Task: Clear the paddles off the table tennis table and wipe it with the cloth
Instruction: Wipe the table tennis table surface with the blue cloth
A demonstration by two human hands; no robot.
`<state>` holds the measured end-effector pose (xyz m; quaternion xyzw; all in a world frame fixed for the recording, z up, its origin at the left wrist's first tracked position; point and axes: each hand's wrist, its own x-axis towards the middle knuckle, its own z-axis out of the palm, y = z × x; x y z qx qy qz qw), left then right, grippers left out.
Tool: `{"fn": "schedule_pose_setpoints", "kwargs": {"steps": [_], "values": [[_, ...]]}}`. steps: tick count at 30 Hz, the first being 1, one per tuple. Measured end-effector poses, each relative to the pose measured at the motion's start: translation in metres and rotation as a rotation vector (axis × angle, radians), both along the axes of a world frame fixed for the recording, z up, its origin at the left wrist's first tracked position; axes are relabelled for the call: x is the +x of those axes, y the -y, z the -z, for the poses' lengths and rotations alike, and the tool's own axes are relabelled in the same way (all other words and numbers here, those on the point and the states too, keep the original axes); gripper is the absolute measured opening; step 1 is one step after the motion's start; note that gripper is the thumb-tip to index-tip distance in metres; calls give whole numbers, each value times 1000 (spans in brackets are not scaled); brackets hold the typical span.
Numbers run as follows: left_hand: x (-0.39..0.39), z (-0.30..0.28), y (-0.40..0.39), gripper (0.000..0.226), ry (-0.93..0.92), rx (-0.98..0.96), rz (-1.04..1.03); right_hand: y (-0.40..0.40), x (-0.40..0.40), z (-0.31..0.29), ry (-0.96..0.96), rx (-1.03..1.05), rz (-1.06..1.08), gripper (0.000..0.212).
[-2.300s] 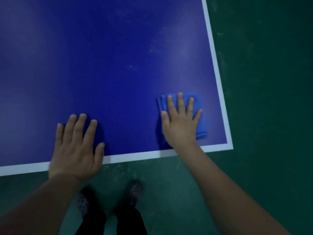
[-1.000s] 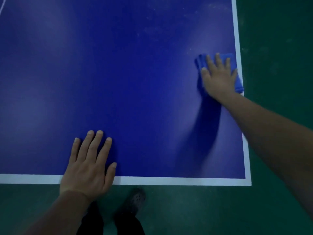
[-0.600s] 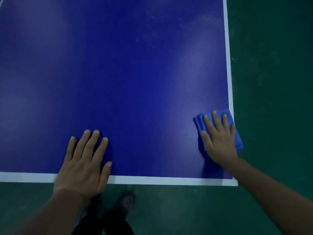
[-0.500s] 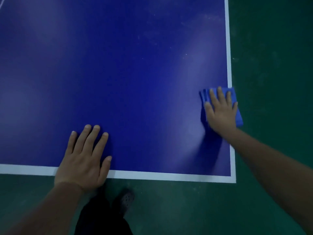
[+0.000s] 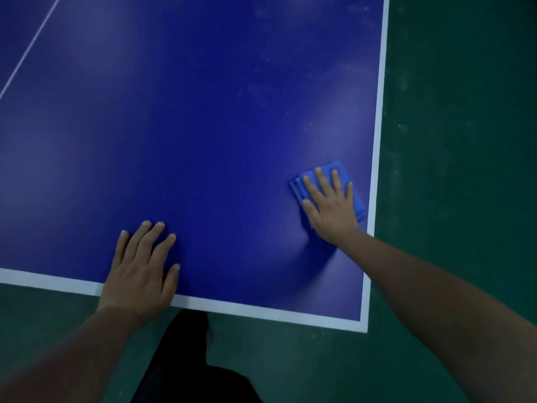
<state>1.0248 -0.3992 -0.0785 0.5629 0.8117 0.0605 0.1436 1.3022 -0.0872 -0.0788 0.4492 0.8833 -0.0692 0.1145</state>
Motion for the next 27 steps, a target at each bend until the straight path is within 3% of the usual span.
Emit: {"fn": "schedule_pose_setpoints", "kwargs": {"steps": [4,7,9,12,14,15,17,19,21,23,25,27], "values": [[29,-5,-31,61,72,62,-324,-59,-4,0,-26,15,444,58],[48,-3,-53,66,82,44,-438,-56,-22,4,-89,38,515,61],[55,1,-57,66,59,6,-471,-19,-25,7,-76,65,342,62],[58,6,-58,65,12,-7,-483,55,14,11,-166,30,-302,56],[57,8,-58,64,-12,4,-492,42,42,8,-185,-38,-656,56],[58,9,-59,64,-25,14,-496,15,45,8,-170,-19,-728,55],[59,11,-60,62,-45,32,-502,-42,34,9,-140,64,-586,58],[59,11,-61,62,-56,45,-509,-88,14,4,-105,65,-191,63],[60,11,-61,62,-64,55,-512,-83,-3,5,-133,49,7,65],[61,12,-61,61,-67,58,-519,-36,-2,11,-169,64,-244,62],[62,12,-61,61,-74,69,-524,18,31,19,-218,6,-795,56],[62,12,-62,61,-76,81,-518,19,63,17,-196,-67,-1215,53]]}}
